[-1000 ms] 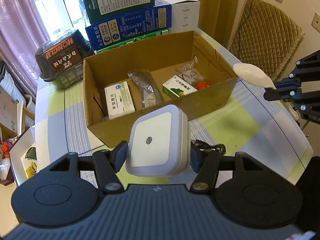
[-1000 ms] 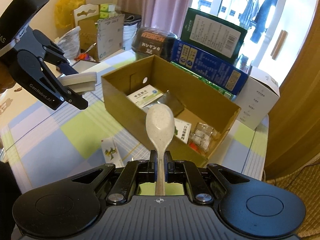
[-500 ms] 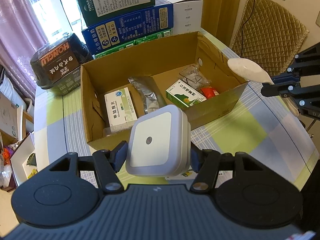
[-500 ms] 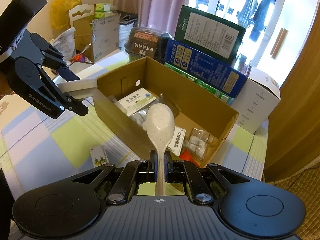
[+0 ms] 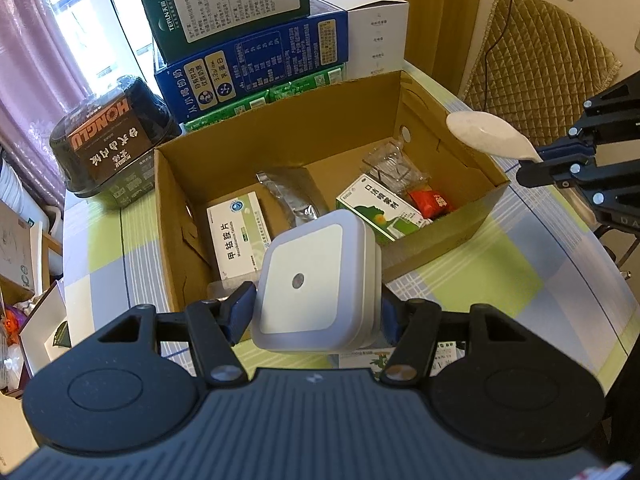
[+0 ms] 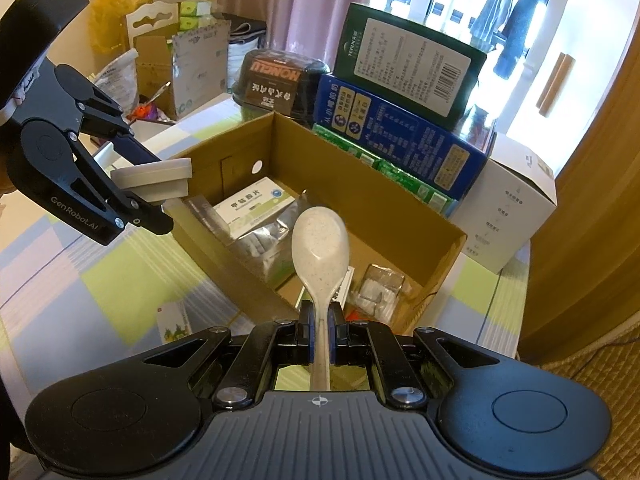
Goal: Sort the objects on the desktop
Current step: 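Carry the plug adapter and spoon over the cardboard box with both tools, then lower and release the plug adapter with left gripper while right gripper drops the spoon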
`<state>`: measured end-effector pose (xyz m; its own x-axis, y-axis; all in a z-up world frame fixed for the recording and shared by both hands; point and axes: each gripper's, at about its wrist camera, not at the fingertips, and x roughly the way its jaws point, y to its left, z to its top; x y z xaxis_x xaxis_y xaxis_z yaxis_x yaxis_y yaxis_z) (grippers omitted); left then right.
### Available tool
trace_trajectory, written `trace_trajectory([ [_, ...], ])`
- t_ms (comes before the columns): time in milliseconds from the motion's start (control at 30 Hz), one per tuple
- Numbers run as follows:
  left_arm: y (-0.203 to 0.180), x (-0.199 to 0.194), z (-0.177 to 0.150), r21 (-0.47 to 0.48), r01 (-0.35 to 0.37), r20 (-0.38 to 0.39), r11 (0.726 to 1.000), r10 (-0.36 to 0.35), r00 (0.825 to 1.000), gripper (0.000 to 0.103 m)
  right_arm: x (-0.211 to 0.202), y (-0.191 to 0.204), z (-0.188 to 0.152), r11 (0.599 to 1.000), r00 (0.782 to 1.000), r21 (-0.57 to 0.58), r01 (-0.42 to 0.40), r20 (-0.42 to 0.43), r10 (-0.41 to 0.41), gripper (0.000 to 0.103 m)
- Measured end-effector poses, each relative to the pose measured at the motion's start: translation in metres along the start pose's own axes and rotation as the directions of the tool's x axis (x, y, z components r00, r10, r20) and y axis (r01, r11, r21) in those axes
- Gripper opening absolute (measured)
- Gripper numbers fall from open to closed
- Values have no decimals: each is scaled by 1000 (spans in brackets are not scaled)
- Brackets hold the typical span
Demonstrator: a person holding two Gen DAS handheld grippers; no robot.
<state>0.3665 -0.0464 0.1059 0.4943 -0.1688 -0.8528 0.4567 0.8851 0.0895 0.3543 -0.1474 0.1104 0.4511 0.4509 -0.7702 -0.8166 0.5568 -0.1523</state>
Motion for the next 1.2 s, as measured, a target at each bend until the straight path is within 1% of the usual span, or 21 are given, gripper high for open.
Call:
trace_trajectory([
  [67,4,2,3,-8,3,-1,1000,-3,1000,57,3,-2,3,1000,1000,8,-1,-3,1,3],
  [300,17,13,10,-27,-21,-21,999,20,1000,57,19,-10,21,999,1000,41,1,-18,-1,3],
  [533,34,24,20,-97,-13,-23,995,11,1000,57,39,-19,37,994,1000,106,-7,-23,10,3],
  [633,38,30,24,-130,-11,-24,992,8,1000,57,47,-24,44,986,1000,164,-13,-25,18,3],
  [900,48,44,31,-216,-3,-25,976,-2,1000,57,66,-39,60,962,999,274,-11,-39,22,3],
  [1033,53,50,35,-235,-19,-22,972,14,1000,57,75,-47,66,948,999,317,5,-51,12,3],
  [1200,56,60,38,-260,-23,-23,965,18,1000,57,87,-55,67,933,998,358,19,-67,5,3],
])
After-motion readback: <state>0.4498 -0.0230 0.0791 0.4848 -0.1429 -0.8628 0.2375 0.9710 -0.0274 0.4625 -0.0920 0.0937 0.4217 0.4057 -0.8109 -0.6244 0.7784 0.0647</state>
